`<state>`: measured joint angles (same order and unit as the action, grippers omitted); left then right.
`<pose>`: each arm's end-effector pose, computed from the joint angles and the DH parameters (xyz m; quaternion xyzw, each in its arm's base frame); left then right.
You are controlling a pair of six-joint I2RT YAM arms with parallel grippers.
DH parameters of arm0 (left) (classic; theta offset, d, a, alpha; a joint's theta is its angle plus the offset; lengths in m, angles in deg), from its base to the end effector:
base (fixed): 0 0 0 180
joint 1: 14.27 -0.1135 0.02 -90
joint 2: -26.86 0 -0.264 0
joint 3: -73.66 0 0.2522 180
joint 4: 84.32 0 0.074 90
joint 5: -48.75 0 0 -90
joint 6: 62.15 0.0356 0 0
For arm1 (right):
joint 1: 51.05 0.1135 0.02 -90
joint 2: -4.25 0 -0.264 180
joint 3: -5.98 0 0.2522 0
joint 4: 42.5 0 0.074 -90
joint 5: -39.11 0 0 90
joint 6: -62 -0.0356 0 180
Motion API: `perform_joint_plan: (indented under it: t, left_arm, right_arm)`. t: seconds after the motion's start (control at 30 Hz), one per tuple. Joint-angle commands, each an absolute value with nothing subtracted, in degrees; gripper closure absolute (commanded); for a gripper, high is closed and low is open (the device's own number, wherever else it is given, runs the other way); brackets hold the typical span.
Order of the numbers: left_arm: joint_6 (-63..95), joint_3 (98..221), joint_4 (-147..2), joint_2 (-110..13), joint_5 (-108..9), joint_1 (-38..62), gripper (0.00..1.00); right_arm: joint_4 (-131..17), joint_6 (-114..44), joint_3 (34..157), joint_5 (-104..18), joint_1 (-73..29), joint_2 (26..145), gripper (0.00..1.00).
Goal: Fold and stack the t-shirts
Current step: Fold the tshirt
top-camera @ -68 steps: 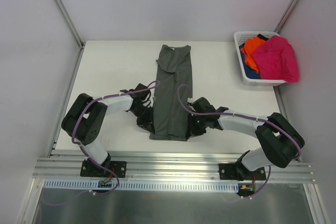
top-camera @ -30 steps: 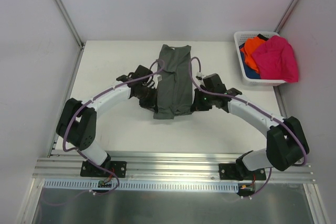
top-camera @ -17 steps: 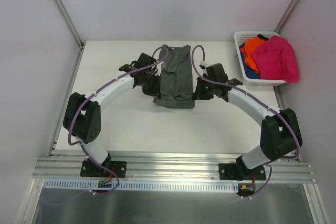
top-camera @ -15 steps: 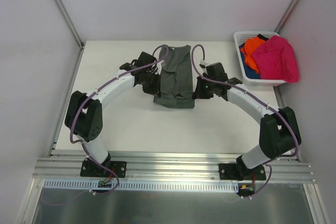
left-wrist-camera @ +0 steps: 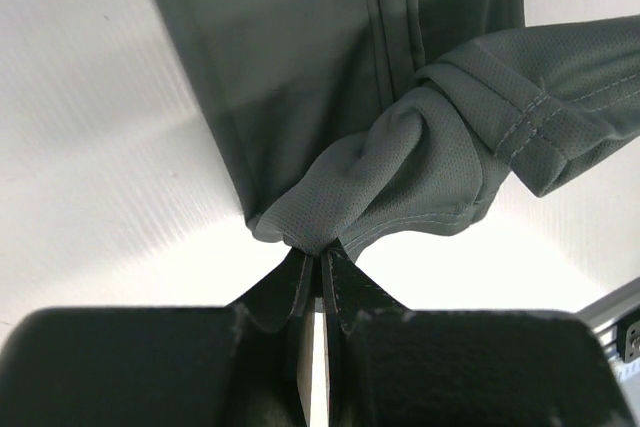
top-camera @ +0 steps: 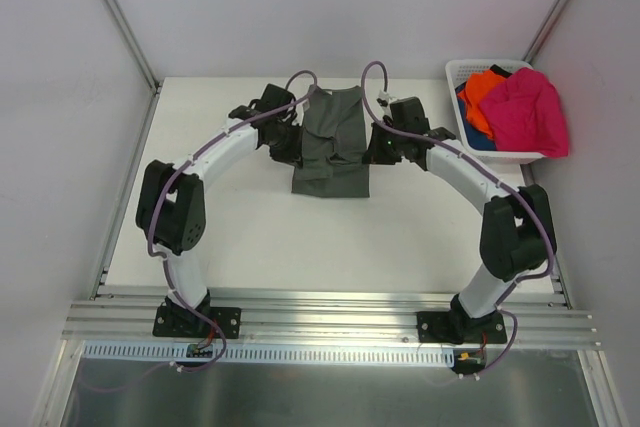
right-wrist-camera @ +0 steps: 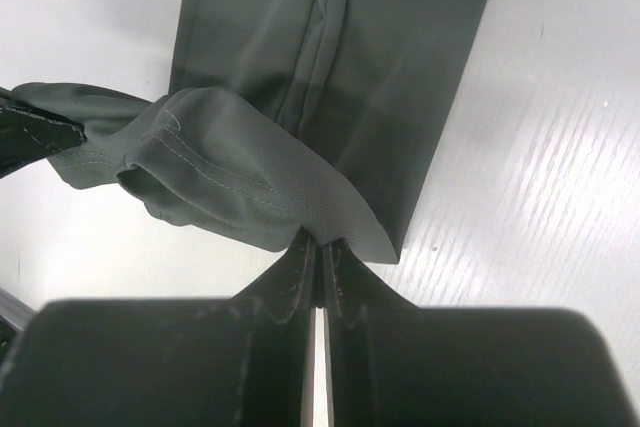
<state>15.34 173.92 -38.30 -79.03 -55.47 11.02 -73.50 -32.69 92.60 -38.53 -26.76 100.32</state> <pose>0.3675 -0.1833 0.2576 0.1447 0.9269 -0.2162 0.2705 0.3427 0.1630 0.2640 -0.1981 0.8818 0.1989 0.3789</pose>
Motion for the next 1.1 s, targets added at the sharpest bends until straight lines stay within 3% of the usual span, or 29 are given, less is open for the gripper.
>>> perform_joint_plan:
  t: [0.0, 0.77, 0.83, 1.07]
  left_arm:
    - [16.78, 178.29, -38.47, -79.92, -53.56, 9.72, 1.00]
    - [17.04, 186.29, -40.58, -91.00, -49.17, 8.23, 1.00]
    - [16.95, 187.17, -40.93, -92.14, -48.11, 8.23, 0.95]
    - [16.95, 188.14, -41.29, -93.55, -46.18, 8.23, 0.92]
  right_arm:
    - [-71.82, -30.90, 96.55, -39.81, -27.41, 101.28, 1.00]
    - [-68.92, -26.96, 104.47, -42.53, -27.50, 112.62, 0.99]
    - [-68.57, -26.51, 103.42, -42.62, -27.50, 112.80, 0.97]
    - [-67.95, -25.89, 102.97, -42.97, -27.50, 113.15, 0.93]
